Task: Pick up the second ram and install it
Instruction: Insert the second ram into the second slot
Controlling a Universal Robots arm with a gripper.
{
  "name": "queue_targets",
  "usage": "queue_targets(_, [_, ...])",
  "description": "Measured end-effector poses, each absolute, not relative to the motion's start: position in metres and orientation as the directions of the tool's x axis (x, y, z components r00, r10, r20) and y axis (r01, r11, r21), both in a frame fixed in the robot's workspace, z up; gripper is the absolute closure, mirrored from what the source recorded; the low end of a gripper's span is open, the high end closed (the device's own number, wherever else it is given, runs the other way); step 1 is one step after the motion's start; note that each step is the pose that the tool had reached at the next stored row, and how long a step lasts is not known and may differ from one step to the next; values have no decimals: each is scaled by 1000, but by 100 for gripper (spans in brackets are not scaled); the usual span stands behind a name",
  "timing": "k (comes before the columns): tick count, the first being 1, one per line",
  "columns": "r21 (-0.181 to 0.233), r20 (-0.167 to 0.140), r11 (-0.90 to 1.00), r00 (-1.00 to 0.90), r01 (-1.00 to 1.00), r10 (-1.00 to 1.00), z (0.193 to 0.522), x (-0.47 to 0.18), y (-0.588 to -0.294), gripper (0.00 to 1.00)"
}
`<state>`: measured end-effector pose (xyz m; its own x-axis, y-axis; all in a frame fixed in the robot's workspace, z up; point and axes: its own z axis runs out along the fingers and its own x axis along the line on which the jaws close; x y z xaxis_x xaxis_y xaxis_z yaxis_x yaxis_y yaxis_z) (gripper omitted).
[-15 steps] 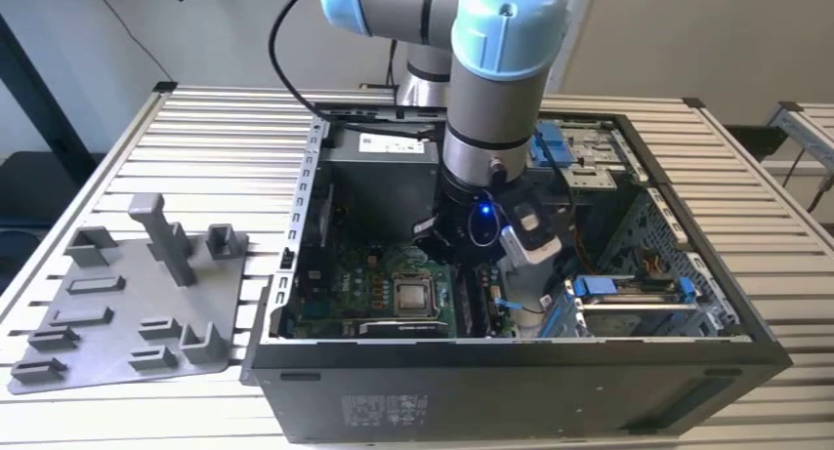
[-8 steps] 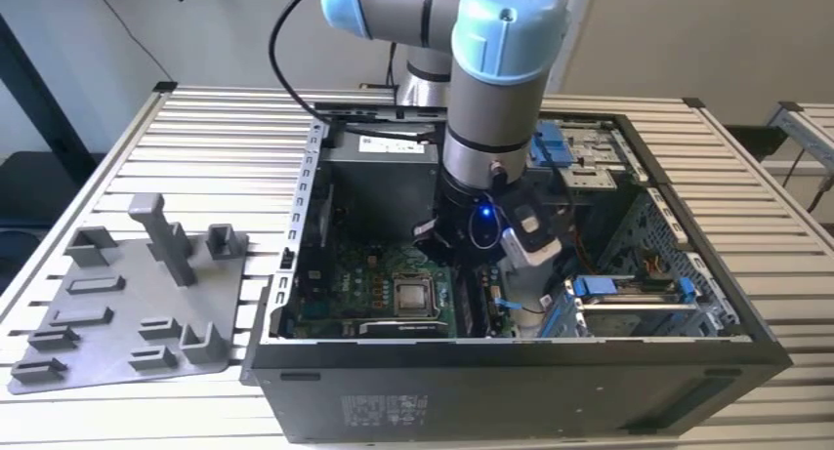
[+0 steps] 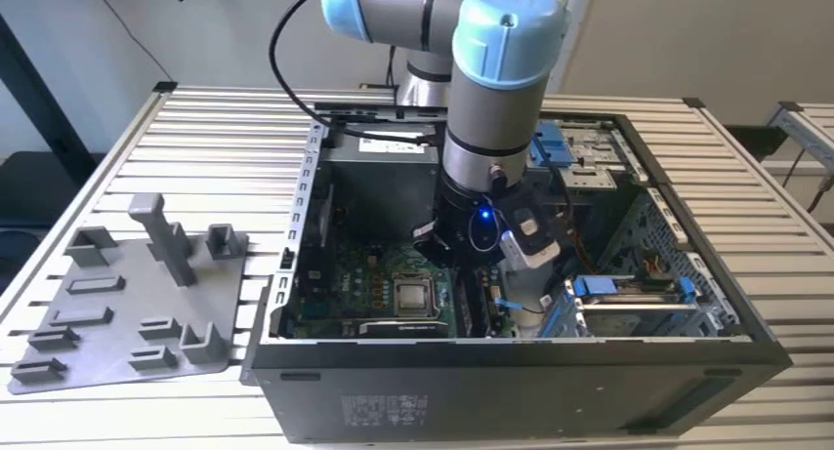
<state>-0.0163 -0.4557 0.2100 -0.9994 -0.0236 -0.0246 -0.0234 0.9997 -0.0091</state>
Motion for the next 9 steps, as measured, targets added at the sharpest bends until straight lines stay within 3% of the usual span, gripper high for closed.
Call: queue_targets(9, [-8,-24,1000,-999,-23,-24,210,-15,-456,85])
